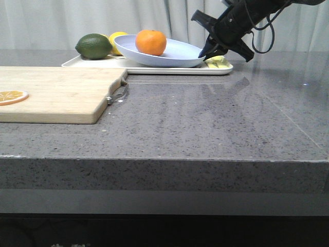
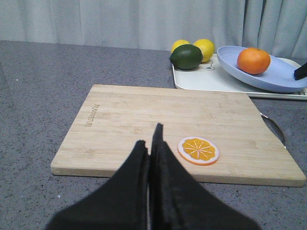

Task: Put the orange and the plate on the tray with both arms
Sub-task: 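Lift the plate with the right gripper and set it on the white tray, then release the plate and raise the right gripper away from the tray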

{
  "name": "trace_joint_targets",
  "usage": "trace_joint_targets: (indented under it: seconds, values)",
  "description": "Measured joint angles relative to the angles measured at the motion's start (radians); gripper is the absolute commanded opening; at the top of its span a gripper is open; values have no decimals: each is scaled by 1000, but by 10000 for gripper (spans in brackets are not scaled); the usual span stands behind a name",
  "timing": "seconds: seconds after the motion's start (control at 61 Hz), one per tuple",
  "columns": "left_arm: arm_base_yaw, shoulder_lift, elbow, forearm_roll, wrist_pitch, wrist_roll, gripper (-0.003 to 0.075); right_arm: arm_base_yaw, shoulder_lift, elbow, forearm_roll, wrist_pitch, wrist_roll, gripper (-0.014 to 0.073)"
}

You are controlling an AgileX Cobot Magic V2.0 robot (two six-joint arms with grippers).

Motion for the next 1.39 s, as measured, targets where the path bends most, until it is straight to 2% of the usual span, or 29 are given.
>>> trace_joint_targets:
  seconds: [0.148,0.213,0.377,0.509,0.607,0.804,0.886,1.001,1.099,1.198,1.395]
  values:
    - [0,0,0,-1,0,0,-18,0,2,0,0,-18,0,-30]
    - [0,0,0,-1,0,0,-18,0,2,0,0,-25,0,22]
    - [0,0,0,-1,0,0,-18,0,4,-2,20,-52,7,217]
    - [0,0,0,-1,0,0,-18,0,4,-4,53,-63,7,297]
    - [0,0,0,-1,0,0,-18,0,4,-6,74,-63,9,309]
    - [0,0,0,-1,0,0,-18,-19,-71,-6,38,41,7,281]
    - [0,0,0,-1,0,0,-18,-29,-135,-6,-39,101,7,188]
    - [0,0,0,-1,0,0,-18,-34,-221,-8,-170,207,5,15]
    - [0,0,0,-1,0,0,-18,-35,-275,-9,-247,318,5,-78]
    - [0,0,0,-1,0,0,-18,-35,-308,-9,-312,401,5,-67]
    - [0,0,0,-1,0,0,-18,-35,-379,12,-404,426,-26,-67]
